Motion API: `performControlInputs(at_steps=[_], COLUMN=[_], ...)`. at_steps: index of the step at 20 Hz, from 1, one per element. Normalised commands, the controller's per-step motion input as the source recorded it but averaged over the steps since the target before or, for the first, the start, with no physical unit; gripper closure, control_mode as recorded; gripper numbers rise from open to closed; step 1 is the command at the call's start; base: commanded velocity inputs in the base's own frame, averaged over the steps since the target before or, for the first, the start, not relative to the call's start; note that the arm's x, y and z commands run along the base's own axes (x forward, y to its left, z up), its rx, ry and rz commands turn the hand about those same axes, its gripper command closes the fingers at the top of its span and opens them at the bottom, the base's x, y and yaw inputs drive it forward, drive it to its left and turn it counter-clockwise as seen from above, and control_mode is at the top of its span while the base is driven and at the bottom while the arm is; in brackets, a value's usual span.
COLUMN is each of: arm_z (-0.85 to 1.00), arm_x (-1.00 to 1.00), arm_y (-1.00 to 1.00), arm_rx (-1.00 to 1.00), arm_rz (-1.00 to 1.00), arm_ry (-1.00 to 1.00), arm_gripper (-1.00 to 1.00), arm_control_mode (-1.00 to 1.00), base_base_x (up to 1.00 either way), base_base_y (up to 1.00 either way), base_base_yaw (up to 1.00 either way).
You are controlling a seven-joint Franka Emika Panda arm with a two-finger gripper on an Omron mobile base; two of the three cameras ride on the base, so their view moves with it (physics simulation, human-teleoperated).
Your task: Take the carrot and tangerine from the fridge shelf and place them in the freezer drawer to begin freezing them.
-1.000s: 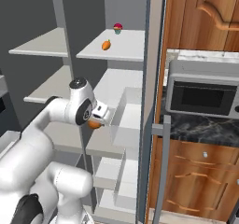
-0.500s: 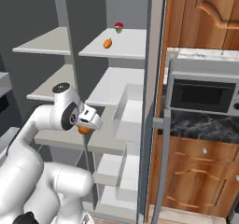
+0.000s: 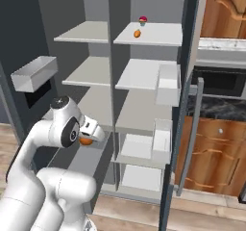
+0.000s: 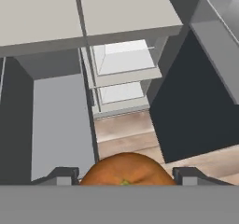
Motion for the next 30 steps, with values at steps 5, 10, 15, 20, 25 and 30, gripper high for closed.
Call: performControlInputs(at_steps=[5, 10, 15, 20, 25, 30], arm_z=[0.00, -0.40, -0.86, -0.83, -0.82, -0.70], arm_x=[0.00, -0.07, 0.34, 0.48, 0.51, 0.35], arm_y=[0.00, -0.02, -0.20, -0.08, 0.23, 0.50], arm_rx=[0.00, 0.08, 0.25, 0.18, 0.01, -0.01], arm_rz=[0.00, 0.09, 0.32, 0.43, 0.34, 0.16], arm_ry=[0.00, 0.03, 0.14, 0.07, 0.00, 0.00], arm_gripper=[1.00, 1.00, 1.00, 1.00, 1.00, 1.00], arm_control_mode=[1.00, -1.00, -1.00, -1.00, -1.00, -1.00], base_base_x=[-0.20, -0.07, 0.00, 0.00, 0.00, 0.00], base_base_y=[0.36, 0.00, 0.00, 0.00, 0.00, 0.00], base_base_yaw=[0.04, 0.03, 0.00, 0.00, 0.00, 0.00])
